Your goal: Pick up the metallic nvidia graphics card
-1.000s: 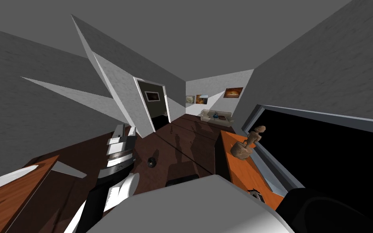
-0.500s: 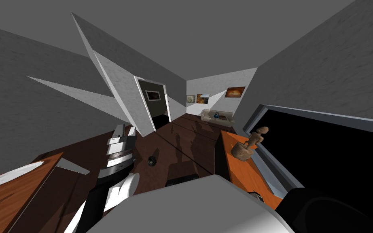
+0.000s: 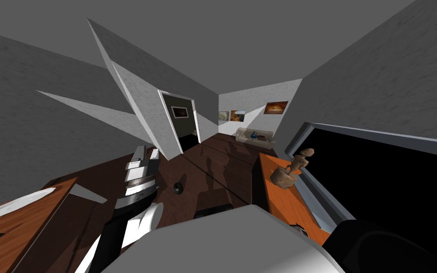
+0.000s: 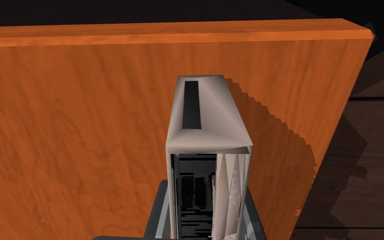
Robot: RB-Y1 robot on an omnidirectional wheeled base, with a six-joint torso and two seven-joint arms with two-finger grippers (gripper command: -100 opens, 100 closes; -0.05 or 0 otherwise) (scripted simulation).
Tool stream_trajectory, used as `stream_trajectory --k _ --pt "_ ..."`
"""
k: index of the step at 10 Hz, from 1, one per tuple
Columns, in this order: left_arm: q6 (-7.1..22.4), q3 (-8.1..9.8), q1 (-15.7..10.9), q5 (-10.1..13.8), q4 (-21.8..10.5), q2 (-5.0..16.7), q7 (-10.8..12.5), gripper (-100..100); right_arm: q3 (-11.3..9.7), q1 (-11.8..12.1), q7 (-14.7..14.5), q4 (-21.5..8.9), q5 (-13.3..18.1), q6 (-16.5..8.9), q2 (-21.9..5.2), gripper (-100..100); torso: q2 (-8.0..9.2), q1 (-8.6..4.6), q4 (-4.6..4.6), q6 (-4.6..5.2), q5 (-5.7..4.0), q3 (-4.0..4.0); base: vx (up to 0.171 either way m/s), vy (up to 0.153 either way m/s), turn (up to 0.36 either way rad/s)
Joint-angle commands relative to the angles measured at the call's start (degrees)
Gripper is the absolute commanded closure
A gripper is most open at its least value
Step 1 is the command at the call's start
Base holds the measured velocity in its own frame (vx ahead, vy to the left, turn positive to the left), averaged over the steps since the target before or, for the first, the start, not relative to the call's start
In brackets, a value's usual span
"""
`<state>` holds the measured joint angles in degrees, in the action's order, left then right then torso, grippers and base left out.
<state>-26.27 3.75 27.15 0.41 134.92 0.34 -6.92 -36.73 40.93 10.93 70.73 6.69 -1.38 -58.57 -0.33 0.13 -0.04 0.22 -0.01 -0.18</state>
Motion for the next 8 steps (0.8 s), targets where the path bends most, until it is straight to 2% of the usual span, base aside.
stream_trajectory --k 1,2,3,4,6,7,8 --pt "0.0 0.0 0.0 0.0 0.0 0.0 0.0 0 0.0 0.0 0.0 0.0 0.0 0.0 0.0 100 0.0 0.0 0.0 0.0 0.0 0.0 0.0 0.0 0.0" --pt "0.0 0.0 0.0 0.0 0.0 0.0 0.0 0 0.0 0.0 0.0 0.0 0.0 0.0 0.0 100 0.0 0.01 0.0 0.0 0.01 0.0 0.0 0.0 0.0" --pt "0.0 0.0 0.0 0.0 0.0 0.0 0.0 0 0.0 0.0 0.0 0.0 0.0 0.0 0.0 0 0.01 0.02 0.01 0.0 0.01 0.01 0.0 0.0 0.0" --pt "0.0 0.0 0.0 0.0 0.0 0.0 0.0 0 0.2 1.3 0.8 1.9 -0.2 0.2 -2.2 100 0.01 0.02 0.01 0.0 0.01 0.01 0.018 0.042 -0.09" --pt "0.0 0.0 0.0 0.0 0.0 0.0 0.0 0 0.2 2.5 1.7 4.1 -0.5 0.0 -4.7 100 -0.06 0.27 -0.03 0.04 0.09 -0.04 0.024 0.055 -0.052" --pt "0.0 0.0 0.0 0.0 0.0 0.0 0.0 0 0.5 2.5 1.3 3.7 -0.4 0.1 -4.0 100 -0.08 0.28 -0.03 0.02 0.11 -0.05 0.009 0.023 -0.006" --pt "0.0 0.0 0.0 0.0 0.0 0.0 0.0 0 0.5 2.5 1.4 3.8 -0.4 0.1 -4.1 0 -0.07 0.2 -0.03 0.03 0.09 -0.05 0.001 0.005 0.001"
